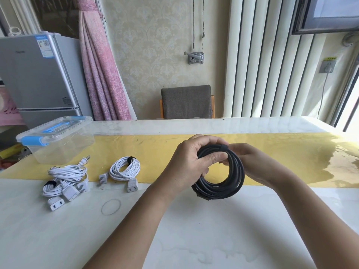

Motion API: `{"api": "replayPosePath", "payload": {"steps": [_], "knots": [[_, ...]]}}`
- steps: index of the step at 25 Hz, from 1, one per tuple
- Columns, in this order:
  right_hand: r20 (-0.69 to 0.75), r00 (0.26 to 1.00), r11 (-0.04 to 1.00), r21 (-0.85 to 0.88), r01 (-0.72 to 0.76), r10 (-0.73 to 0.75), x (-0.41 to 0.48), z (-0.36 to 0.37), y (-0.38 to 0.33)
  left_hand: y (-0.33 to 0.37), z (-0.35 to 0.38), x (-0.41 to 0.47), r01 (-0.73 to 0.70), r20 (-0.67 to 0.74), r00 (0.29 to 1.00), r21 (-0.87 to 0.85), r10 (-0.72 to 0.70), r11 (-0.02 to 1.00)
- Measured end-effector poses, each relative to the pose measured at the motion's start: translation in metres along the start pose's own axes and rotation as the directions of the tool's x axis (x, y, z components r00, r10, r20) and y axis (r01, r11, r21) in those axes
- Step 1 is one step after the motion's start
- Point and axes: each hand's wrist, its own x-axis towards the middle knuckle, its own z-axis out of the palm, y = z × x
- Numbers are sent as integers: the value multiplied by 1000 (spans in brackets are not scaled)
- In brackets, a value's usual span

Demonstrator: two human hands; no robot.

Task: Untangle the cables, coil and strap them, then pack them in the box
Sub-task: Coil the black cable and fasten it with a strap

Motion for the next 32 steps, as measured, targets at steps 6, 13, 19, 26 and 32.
{"api": "replayPosePath", "payload": {"steps": [6, 13, 19, 26, 32], "knots": [[24, 987, 987, -10, -161, 161, 4, 3, 12, -11, -5, 3, 96, 50, 994, 76, -99, 992], [-467, 849, 932, -354, 77, -247, 9, 18, -1, -30, -18, 10, 214, -117, 973, 123, -200, 969], [-97, 885, 562, -803, 201, -455, 5, 41, -6, -40, -19, 13, 329, -168, 930, -4, -325, 944], [-342, 903, 606, -786, -123, -260, 8, 58, -3, -36, 3, 8, 458, -75, 867, -270, -493, 847], [-293, 756, 596, -788, 157, -586, 7, 59, -6, -34, -12, 14, 448, -56, 850, -447, -524, 774]]}}
